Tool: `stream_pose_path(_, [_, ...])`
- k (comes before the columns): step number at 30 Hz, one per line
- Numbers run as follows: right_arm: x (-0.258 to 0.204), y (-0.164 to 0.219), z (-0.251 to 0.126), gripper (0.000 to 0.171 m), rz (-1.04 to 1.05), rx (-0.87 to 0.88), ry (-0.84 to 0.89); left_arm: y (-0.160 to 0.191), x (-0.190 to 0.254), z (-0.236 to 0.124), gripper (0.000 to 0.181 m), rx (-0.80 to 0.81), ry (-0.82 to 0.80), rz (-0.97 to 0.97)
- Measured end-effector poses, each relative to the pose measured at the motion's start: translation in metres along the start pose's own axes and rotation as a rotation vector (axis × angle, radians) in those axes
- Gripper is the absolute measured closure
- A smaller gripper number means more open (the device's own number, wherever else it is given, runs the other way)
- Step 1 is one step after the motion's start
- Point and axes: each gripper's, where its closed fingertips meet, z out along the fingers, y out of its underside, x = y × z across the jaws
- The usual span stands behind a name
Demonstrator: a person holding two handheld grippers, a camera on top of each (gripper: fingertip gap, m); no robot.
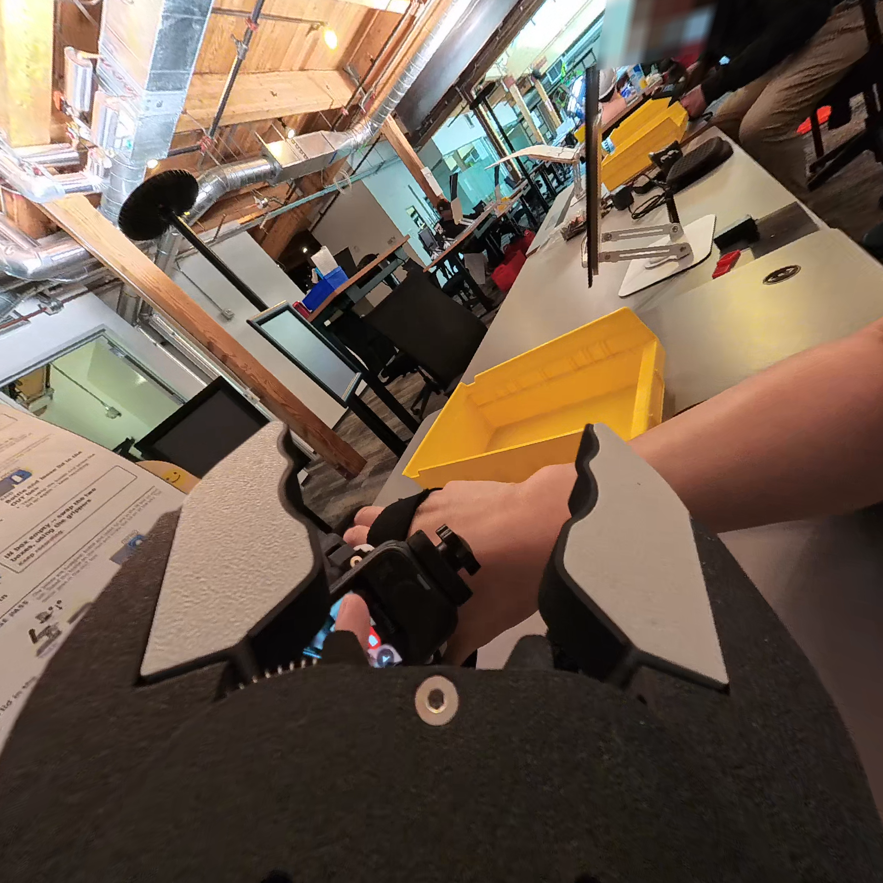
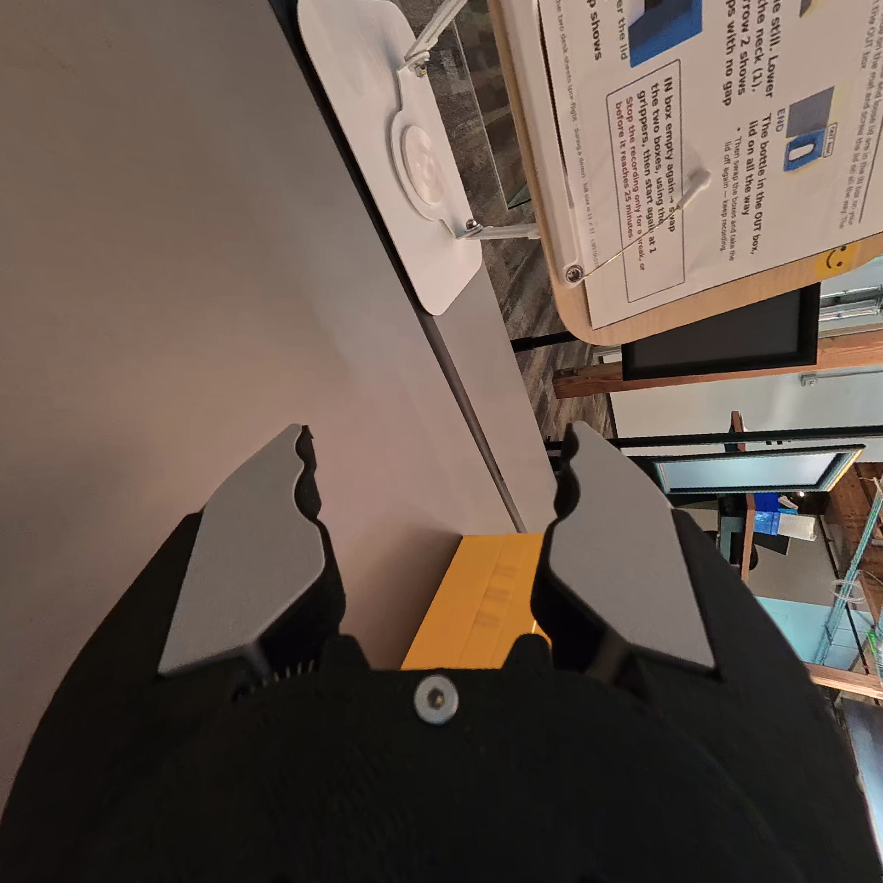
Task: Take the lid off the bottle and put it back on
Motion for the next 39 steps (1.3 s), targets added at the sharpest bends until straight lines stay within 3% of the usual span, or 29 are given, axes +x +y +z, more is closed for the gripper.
stream_pose_path(9, [-0.009,-0.005,0.004,0.072,-0.003,0.011,-0.026,-0.023,-0.017,-0.016,0.068,0.057,-0.065,0.054])
stream_pose_path(13, [-0.005,-0.007,0.005,0.072,0.02,0.026,-0.027,-0.037,-0.053,-0.04,0.068,0.069,-0.156,0.05])
stream_pose_path(16, [0.003,0.002,0.006,0.072,0.04,0.029,-0.029,-0.026,-0.107,-0.071,0.067,-0.051,-0.317,0.101])
stream_pose_path(18, [0.01,0.003,0.008,0.072,0.087,0.035,-0.053,0.0,-0.158,-0.115,0.083,-0.26,-0.463,0.1])
stream_pose_path(20, [0.025,0.009,0.008,0.072,0.151,0.041,-0.061,0.043,-0.197,-0.175,0.086,-0.509,-0.58,-0.082])
stream_pose_path(23, [0.047,0.02,0.005,0.072,0.257,0.054,-0.076,0.115,-0.215,-0.263,0.102,-0.836,-0.704,-0.414])
stream_pose_path(26, [0.067,0.031,0.002,0.072,0.315,0.061,-0.062,0.178,-0.21,-0.323,0.114,-1.072,-0.772,-0.64])
stream_pose_path(29, [0.078,0.041,0.0,0.072,0.344,0.056,-0.056,0.226,-0.196,-0.351,0.108,-1.232,-0.772,-0.809])
stream_pose_path(34, [0.084,0.051,0.002,0.072,0.364,0.037,-0.051,0.277,-0.167,-0.382,0.096,-1.535,-0.729,-0.902])
stream_pose_path(39, [0.08,0.051,0.004,0.072,0.35,0.029,-0.06,0.304,-0.15,-0.387,0.095,-1.623,-0.67,-0.982])
